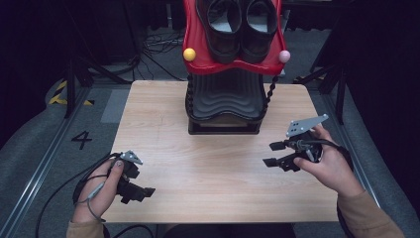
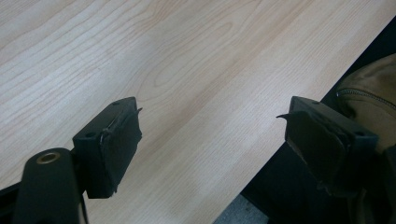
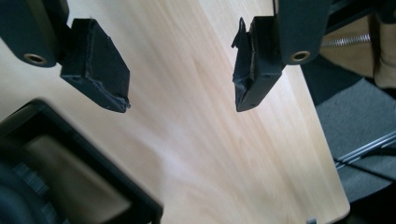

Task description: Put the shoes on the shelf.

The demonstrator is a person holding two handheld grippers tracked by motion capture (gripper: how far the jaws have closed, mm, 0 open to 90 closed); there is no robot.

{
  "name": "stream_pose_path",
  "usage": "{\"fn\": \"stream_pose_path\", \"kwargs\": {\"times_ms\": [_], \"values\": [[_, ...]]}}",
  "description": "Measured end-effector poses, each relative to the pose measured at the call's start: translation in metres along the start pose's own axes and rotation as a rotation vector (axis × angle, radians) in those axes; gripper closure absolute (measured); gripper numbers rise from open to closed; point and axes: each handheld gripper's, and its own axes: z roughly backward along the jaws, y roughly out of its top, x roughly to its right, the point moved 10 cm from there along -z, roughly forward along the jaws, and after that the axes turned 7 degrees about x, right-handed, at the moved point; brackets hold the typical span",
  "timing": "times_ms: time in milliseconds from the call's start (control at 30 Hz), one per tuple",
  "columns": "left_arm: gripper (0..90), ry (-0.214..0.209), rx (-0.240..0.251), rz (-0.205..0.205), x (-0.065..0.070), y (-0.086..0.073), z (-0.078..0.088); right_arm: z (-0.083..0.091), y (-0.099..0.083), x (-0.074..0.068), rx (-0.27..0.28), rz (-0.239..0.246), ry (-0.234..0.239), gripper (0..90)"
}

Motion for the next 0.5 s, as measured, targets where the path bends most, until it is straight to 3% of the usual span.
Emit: {"fn": "stream_pose_path", "kwargs": {"times_ms": [267,333,367,500], "values": [[18.9,-0.001,-0.007,0.011,-0.001,-0.003,-0.001,-0.034,-0.044,0.002,-0.035,-0.016,0.063,35.6],[18.9,0.01,-0.005,0.003,-0.003,-0.003,0.0,-0.039,-0.05,0.003,-0.056,-0.021,0.06,35.6],[18.9,-0.001,-0.004,0.01,-0.002,-0.003,-0.001,-0.046,-0.059,0.004,-0.104,0.012,0.063,35.8],[18.9,-0.003,-0.011,0.011,-0.001,-0.003,-0.002,-0.05,-0.062,0.008,-0.11,-0.001,0.056,33.1]]}}
